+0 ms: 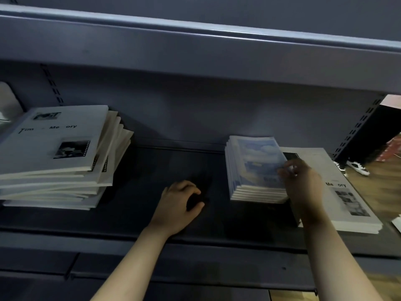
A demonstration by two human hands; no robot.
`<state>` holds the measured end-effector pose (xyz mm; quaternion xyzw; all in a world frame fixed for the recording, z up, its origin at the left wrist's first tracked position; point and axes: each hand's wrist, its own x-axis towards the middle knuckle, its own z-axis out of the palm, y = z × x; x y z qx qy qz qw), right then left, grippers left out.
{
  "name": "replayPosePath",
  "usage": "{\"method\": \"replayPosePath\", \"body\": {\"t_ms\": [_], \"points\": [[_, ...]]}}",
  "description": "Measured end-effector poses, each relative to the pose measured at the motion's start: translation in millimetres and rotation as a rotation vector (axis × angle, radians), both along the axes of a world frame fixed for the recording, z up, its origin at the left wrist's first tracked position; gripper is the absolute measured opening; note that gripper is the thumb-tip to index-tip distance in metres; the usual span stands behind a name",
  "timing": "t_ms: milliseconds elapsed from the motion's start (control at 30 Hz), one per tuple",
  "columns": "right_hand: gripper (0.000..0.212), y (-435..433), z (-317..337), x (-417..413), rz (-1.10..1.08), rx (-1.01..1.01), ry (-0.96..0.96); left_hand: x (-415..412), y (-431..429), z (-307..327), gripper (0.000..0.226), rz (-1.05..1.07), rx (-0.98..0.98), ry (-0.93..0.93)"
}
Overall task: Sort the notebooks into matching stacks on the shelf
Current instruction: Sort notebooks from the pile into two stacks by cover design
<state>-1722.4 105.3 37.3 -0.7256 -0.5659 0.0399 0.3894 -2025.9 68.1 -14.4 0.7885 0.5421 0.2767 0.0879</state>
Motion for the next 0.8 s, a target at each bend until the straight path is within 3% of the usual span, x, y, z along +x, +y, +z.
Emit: {"method": "replayPosePath", "body": {"t_ms": [100, 200, 433, 633, 800], "points": [[0.010, -4, -4, 2, 0.045, 0.000, -0.069, 0, 1, -1, 0.030, 0.007, -0.002, 0.001], [0.013, -10, 0, 6, 0.139, -0.056, 0.053, 0, 2, -1, 0.029, 0.010, -0.001, 0.003], [0.063, -16, 8, 24, 0.313, -0.299, 0.133, 2, 1, 0, 0.028, 0.024, 0.004, 0.003], [0.073, -9, 6, 20, 0.285, -0.270, 0.034, 3, -1, 1, 0.029, 0.031, -0.017, 0.009], [0.075, -8, 3, 20, 0.280, -0.258, 0.063, 3, -1, 2, 0.030, 0.035, -0.025, 0.015]]}}
